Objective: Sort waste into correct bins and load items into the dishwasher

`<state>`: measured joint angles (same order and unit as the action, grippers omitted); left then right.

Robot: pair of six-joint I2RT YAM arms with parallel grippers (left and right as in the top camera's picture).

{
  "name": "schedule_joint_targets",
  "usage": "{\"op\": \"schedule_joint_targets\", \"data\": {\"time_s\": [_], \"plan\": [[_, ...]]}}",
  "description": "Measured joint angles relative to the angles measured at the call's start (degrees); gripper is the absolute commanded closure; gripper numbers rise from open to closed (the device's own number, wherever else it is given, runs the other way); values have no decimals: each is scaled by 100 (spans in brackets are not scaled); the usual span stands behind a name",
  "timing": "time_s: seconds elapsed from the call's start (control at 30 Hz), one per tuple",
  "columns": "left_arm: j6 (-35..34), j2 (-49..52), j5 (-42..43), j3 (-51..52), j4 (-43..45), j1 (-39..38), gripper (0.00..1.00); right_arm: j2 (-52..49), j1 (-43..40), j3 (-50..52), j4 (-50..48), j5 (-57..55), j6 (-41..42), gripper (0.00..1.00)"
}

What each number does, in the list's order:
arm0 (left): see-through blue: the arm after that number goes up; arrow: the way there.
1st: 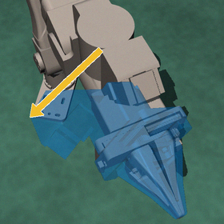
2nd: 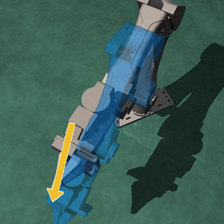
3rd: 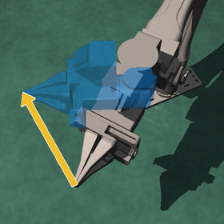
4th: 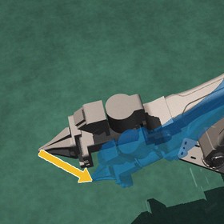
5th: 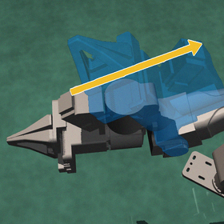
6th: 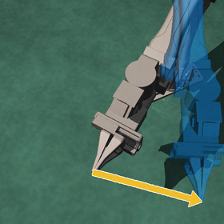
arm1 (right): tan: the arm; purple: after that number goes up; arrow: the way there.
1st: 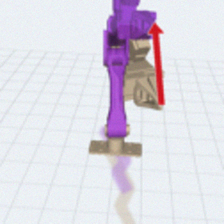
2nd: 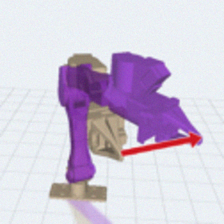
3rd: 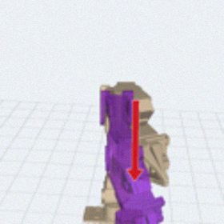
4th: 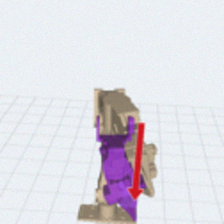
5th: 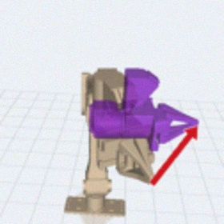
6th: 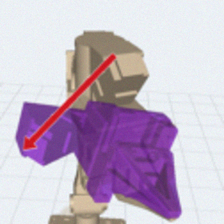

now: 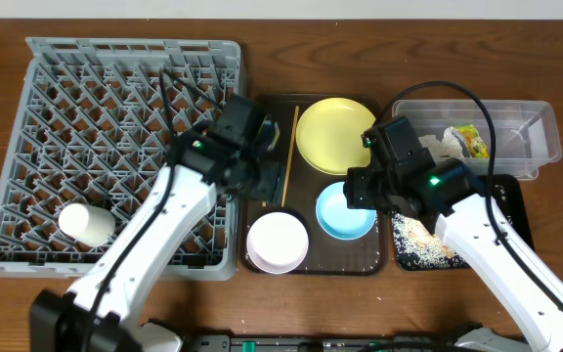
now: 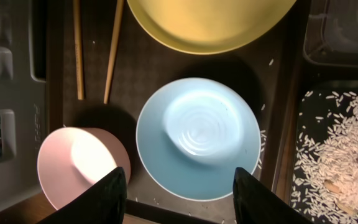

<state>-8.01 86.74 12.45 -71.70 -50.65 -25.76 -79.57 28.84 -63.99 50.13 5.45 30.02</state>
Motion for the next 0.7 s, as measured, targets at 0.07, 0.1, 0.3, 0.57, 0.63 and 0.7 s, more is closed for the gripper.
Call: {"op": "schedule_joint_targets", "data": {"time_s": [0.07, 0.1, 0.3, 0.57, 0.63, 0.7], "plan": [[-11, 232, -66, 0, 437, -31, 38, 0, 0, 0, 17, -4, 4, 46], [-11, 354, -90, 0, 625, -50, 39, 0, 0, 0, 26, -7, 9, 46], [87, 1252, -350, 0, 1453, -227, 49, 0, 0, 0, 39, -15, 20, 42], [188, 2203, -498, 0, 2083, -293, 59, 0, 0, 0, 39, -17, 76, 34], [205, 2437, -516, 0, 2155, -293, 61, 0, 0, 0, 42, -17, 79, 34], [214, 2623, -520, 0, 2229, -293, 63, 0, 0, 0, 42, -17, 79, 33]]}}
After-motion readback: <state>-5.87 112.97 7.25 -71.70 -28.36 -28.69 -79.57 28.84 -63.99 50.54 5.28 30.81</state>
